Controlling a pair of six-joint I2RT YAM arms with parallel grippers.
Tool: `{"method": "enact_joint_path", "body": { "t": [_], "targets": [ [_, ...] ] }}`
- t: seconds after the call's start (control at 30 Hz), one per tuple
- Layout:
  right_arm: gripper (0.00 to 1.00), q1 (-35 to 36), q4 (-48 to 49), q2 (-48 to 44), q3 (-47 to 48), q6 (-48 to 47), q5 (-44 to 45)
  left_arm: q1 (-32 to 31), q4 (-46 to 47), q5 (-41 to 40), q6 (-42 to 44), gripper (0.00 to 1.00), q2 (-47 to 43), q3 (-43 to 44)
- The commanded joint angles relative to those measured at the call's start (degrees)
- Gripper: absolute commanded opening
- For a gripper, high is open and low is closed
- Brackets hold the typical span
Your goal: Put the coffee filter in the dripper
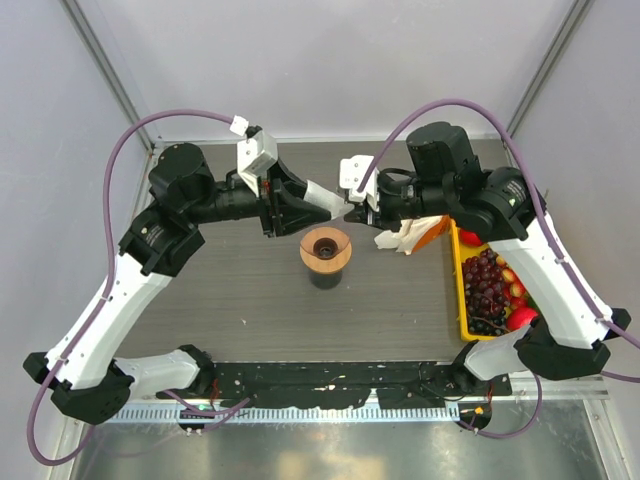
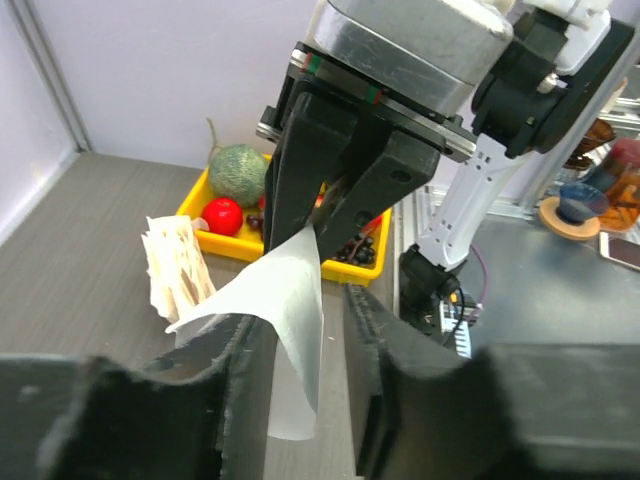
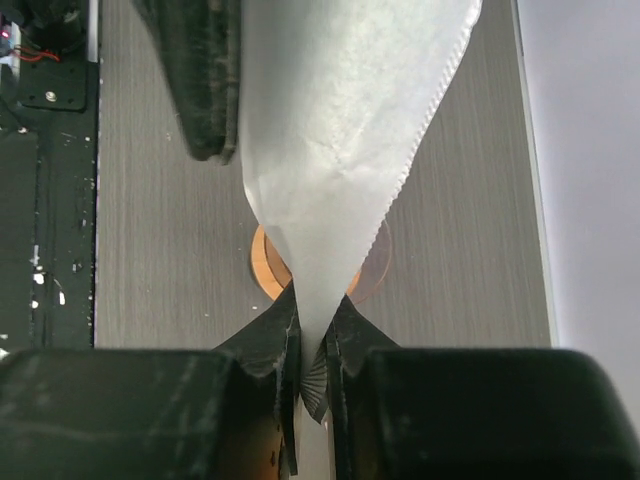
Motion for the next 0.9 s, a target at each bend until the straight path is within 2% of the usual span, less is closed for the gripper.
{"method": "enact_joint_path", "body": {
  "t": [0.0,0.17,0.37,0.43,0.5,0.53,0.57,0.6,0.63,0.7,0.73,0.8,0.87],
  "targets": [
    [0.15,-1.7,1.4,-0.4,2.5,3.4,-6.1,1.0,2.2,3.8,0.2,0.41,-1.0,0.4],
    [0.15,-4.2,2.1,-1.5,1.7,6.7,-16.1,4.4,4.8,6.4,-2.4,0.51,-1.7,-2.0],
    [0.15,-4.7,4.9,-2.7,-1.5,8.8,-18.6,4.7,8.9,10.9,-3.8,0.61,-2.2,-3.5],
    [0.15,-5.1,6.4,-2.9,-1.9,10.4,-19.9,4.8,10.4,11.1,-4.5,0.6,-2.2,-4.5],
    [0.17,-5.4,7.7,-3.0,-2.2,12.1,-21.4,4.7,10.9,11.3,-4.3,0.55,-1.9,-4.5],
    [0.19,-5.5,7.9,-3.1,-2.3,12.6,-22.1,4.8,11.0,11.5,-4.2,0.44,-1.8,-4.3],
    [0.24,-5.7,7.9,-3.1,-2.3,13.3,-22.2,4.7,11.2,11.7,-4.4,0.3,-1.6,-4.1],
    [0.32,-6.0,7.8,-3.1,-2.4,13.5,-22.2,4.8,11.5,11.8,-4.8,0.21,-1.6,-3.8],
    [0.36,-6.1,7.6,-3.3,-2.7,13.5,-21.8,4.8,11.7,12.0,-5.5,0.11,-1.4,-3.4],
    [0.46,-7.1,6.3,-3.5,-3.0,12.4,-19.8,4.8,11.6,11.8,-7.1,0.0,-1.4,-2.7],
    [0.54,-7.3,6.0,-3.6,-3.1,11.6,-18.3,4.7,10.7,11.2,-8.1,0.0,-1.4,-2.4],
    [0.62,-8.1,5.1,-3.8,-3.1,10.0,-15.1,4.8,7.9,9.7,-10.0,0.0,-0.7,-1.3],
    [0.63,-8.3,4.8,-4.1,-2.9,8.5,-11.4,5.0,4.8,8.8,-12.7,0.0,0.5,0.1]
  ]
}}
